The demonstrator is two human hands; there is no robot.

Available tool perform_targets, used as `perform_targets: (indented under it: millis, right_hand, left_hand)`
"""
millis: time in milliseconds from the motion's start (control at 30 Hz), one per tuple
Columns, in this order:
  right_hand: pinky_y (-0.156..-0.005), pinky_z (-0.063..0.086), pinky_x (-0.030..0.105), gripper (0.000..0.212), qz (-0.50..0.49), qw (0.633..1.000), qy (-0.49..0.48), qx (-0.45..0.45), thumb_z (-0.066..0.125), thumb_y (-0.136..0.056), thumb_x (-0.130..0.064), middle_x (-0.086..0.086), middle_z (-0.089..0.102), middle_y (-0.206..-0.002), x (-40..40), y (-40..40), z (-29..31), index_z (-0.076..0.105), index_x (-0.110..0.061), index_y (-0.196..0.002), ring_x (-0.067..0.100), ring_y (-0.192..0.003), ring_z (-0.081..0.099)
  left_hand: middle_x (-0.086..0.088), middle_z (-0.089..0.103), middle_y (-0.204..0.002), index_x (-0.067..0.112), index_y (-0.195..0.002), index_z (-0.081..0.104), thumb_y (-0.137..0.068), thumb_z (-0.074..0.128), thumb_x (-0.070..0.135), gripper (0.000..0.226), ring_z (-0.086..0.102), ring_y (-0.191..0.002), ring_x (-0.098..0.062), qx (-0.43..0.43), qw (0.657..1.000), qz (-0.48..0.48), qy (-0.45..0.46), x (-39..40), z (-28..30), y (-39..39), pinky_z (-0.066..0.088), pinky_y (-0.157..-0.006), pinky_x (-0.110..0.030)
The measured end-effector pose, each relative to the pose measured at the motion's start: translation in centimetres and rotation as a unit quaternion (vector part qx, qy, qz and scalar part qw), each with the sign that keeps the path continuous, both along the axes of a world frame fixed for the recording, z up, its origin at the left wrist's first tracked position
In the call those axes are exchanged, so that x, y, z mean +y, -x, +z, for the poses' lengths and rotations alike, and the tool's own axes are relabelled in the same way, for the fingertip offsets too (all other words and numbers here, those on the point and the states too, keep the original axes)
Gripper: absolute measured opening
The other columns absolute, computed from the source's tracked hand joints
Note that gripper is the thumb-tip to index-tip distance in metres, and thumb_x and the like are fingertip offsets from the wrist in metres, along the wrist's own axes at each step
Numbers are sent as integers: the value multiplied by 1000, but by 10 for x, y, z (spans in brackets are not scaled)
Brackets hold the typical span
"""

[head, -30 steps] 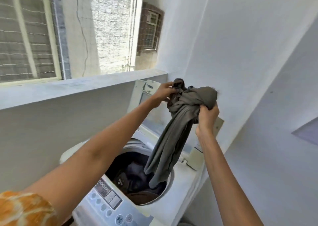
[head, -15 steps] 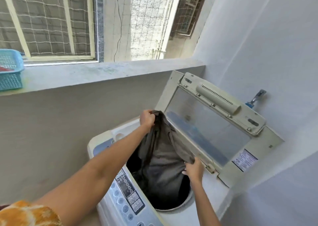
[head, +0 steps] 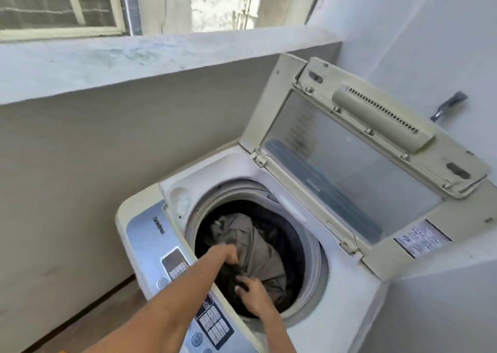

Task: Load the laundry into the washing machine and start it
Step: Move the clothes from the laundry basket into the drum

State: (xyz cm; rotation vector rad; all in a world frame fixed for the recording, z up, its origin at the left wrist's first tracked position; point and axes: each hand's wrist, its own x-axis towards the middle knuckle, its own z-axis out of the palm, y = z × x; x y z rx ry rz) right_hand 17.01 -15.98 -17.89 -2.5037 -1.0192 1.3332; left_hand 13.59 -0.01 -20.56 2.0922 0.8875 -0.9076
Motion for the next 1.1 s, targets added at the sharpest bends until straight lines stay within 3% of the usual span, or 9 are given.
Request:
perform_targets:
  millis: [100, 233, 367, 500, 633, 767, 900, 1000, 1100]
  right_hand:
    - [-100, 39, 28, 33, -64, 989, -114, -64, 47, -96, -28, 3, 55, -126, -9, -12, 12, 56, -23, -127, 18, -121, 50]
    - [-88, 46, 29, 27, -193, 945, -221, -147, 45, -98, -29, -1, 55, -116, -30, -37, 48, 55, -23, -123, 17, -110, 53]
    - [-78, 48, 31, 22, -362, 862, -288, -208, 46, -97, -26, -5, 64, -111, -63, -59, 79, 56, -27, -117, 18, -101, 61]
    - [-67, 48, 35, 24, -508, 755, -315, -270, 49, -94, -18, 4, 71, -96, -117, -77, 101, 57, -24, -116, 29, -87, 64]
    - [-59, 41, 31, 20, -591, 695, -315, -263, 51, -95, -21, 10, 70, -89, -194, -89, 103, 56, -17, -114, 31, -79, 65]
    - [-56, 37, 30, 15, -623, 691, -278, -239, 49, -96, -15, 12, 69, -89, -276, -94, 75, 57, -12, -108, 25, -73, 60]
    - [-66, 41, 29, 16, -653, 692, -247, -184, 51, -94, -8, 4, 67, -92, -330, -90, 16, 62, -14, -103, 19, -81, 60]
    - [-77, 47, 31, 20, -670, 700, -216, -124, 52, -91, -7, 6, 67, -104, -359, -86, -60, 60, -23, -99, 24, -95, 63]
    - [-77, 44, 28, 20, -678, 708, -173, -94, 51, -93, -7, 8, 67, -108, -383, -89, -134, 62, -15, -107, 27, -99, 62]
  left_hand:
    - [-23, 40, -140, 4, -131, 47, -94, 41, 28, 44, 41, -129, -39, -79, 992, 65, -77, -4, 11, -13, 38, -104, -42]
    - [-13, 49, -127, 13, -125, 51, -94, 41, 16, 32, 47, -119, -32, -280, 938, 117, -166, -19, 62, -44, 42, -96, -42]
    - [-5, 59, -111, 15, -110, 58, -94, 42, 15, 23, 55, -107, -24, -442, 886, 60, -128, -71, 101, -84, 46, -88, -37]
    - [-2, 58, -108, 14, -104, 61, -90, 46, 15, 20, 58, -100, -18, -518, 853, -34, -56, -172, 136, -118, 43, -82, -31]
    - [-3, 59, -107, 15, -102, 59, -88, 46, 16, 19, 57, -98, -19, -493, 863, -108, 31, -277, 142, -143, 41, -79, -30]
    - [-5, 57, -115, 15, -108, 58, -89, 45, 15, 22, 57, -103, -23, -421, 892, -139, 83, -355, 104, -157, 44, -86, -33]
    - [-5, 56, -114, 14, -106, 59, -91, 45, 14, 21, 56, -106, -23, -336, 931, -91, 111, -402, 21, -151, 44, -88, -33]
    - [-2, 58, -114, 15, -106, 59, -92, 44, 13, 21, 56, -107, -20, -274, 957, -33, 88, -427, -65, -143, 40, -88, -28]
    - [-5, 61, -111, 14, -104, 60, -89, 49, 11, 19, 58, -105, -23, -220, 973, 8, 73, -442, -146, -140, 43, -87, -29]
